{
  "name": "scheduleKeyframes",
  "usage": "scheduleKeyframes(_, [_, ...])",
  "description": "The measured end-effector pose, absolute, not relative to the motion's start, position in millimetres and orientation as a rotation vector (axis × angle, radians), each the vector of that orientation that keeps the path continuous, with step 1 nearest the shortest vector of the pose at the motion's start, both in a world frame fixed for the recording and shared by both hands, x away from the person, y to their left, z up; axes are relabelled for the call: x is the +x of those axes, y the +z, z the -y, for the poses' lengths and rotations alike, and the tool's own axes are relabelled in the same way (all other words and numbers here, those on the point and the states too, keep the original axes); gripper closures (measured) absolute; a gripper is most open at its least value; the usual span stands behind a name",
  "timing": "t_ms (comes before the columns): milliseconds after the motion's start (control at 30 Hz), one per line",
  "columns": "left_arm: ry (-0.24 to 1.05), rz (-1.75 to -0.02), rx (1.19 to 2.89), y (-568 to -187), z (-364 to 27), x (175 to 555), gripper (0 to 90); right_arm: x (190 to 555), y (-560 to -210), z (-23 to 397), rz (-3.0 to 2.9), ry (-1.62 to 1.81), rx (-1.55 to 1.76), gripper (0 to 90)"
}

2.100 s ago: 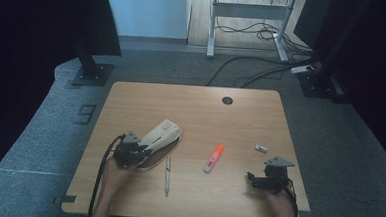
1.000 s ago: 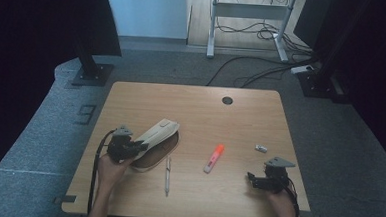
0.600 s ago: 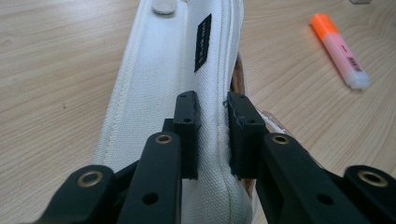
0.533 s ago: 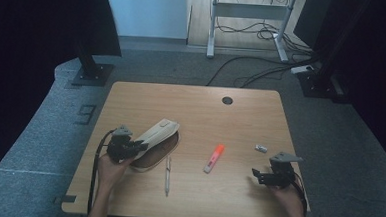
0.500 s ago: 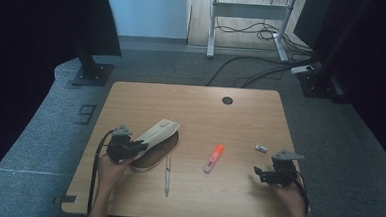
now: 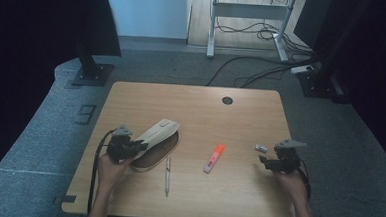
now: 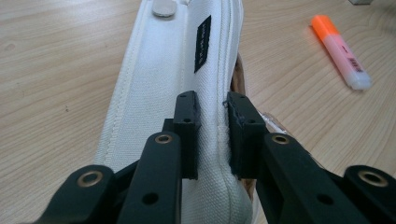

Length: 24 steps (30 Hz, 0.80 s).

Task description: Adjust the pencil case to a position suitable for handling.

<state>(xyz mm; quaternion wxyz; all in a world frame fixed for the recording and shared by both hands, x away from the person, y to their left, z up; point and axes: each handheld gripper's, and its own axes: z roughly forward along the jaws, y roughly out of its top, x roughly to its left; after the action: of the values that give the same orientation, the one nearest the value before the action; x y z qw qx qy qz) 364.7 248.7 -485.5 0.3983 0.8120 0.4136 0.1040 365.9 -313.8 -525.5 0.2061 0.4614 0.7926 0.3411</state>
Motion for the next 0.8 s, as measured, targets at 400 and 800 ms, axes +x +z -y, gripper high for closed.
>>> scheduleKeyframes(400, [0.26, -1.044, 2.056, -486.1, -249.0, 365.1, 75.2, 386.6, -528.1, 317.9, -2.25, 0.924, 1.261, 39.5])
scheduleKeyframes(800, [0.251, -1.042, 2.057, -487.0, -249.1, 365.7, 75.1, 408.1, -534.0, 316.9, -2.304, 0.907, 1.24, 44.0])
